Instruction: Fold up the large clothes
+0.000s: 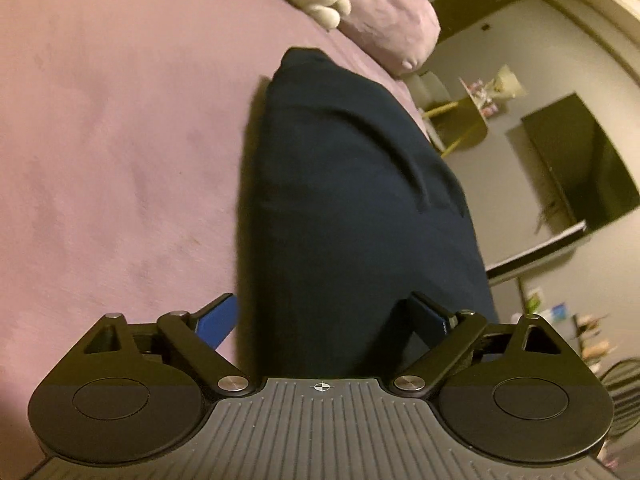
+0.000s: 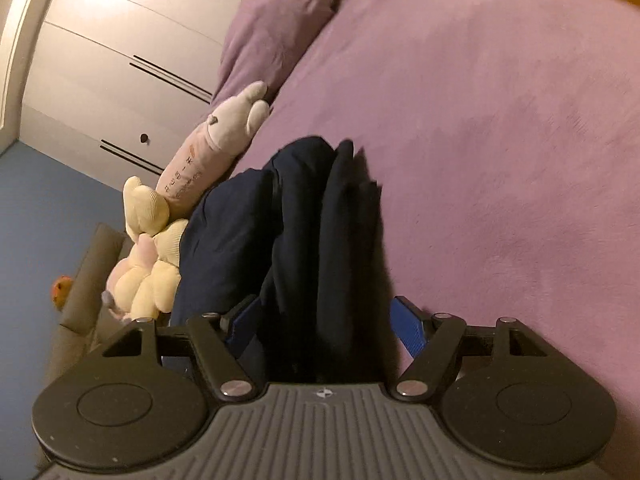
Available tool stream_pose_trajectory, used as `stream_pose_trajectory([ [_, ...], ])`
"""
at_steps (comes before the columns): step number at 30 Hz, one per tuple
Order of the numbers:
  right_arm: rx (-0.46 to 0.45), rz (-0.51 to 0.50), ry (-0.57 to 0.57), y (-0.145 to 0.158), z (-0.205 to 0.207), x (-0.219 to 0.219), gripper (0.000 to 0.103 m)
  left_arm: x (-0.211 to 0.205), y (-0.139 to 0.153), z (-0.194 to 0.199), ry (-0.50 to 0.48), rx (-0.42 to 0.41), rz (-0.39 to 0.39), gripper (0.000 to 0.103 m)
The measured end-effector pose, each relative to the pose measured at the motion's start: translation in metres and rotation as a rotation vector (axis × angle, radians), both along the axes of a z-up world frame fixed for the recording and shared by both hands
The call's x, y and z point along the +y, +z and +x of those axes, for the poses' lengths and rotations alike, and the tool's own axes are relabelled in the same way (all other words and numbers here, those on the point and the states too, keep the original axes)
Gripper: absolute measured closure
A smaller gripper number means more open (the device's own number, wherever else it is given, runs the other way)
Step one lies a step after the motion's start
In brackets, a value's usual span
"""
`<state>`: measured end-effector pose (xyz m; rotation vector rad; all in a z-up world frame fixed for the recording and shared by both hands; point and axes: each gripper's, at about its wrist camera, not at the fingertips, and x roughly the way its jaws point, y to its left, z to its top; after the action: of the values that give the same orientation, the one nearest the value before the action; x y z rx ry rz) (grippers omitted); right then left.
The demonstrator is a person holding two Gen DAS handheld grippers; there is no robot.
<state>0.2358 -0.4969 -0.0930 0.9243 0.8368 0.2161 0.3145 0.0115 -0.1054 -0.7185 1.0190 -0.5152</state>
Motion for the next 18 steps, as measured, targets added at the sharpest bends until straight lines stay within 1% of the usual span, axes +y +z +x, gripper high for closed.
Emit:
stream_pose_trajectory([
  [1,0.009,0.005,0.006,-0.004,0.005,0.002,0.032,-0.002,-0.002,0.004,-0.005,0.006,-0.017,0.008],
  [3,0.026,0.047,0.027,-0.014,0.016,0.008,0.039,-0.006,-0.006,0.01,-0.01,0.013,-0.029,0.007],
  [5,0.034,0.093,0.029,-0.021,0.024,0.009,0.04,-0.009,-0.008,0.016,-0.027,0.008,-0.02,0.006],
  [6,0.036,0.105,0.035,-0.023,0.028,0.011,0.041,-0.01,-0.009,0.02,-0.034,0.013,-0.027,0.006],
  [10,0.03,0.089,0.072,-0.025,0.036,0.017,0.044,-0.011,-0.011,0.024,-0.048,0.02,-0.06,0.008],
  [12,0.027,0.087,0.08,-0.027,0.038,0.017,0.047,-0.01,-0.013,0.025,-0.058,0.021,-0.074,0.009],
  [15,0.027,0.084,0.089,-0.029,0.04,0.02,0.05,-0.011,-0.016,0.031,-0.065,0.026,-0.074,0.01],
  [17,0.022,0.072,0.094,-0.028,0.041,0.022,0.053,-0.013,-0.013,0.029,-0.054,0.032,-0.075,0.016],
  [18,0.02,0.063,0.095,-0.026,0.041,0.023,0.056,-0.014,-0.009,0.029,-0.058,0.022,-0.07,0.018],
])
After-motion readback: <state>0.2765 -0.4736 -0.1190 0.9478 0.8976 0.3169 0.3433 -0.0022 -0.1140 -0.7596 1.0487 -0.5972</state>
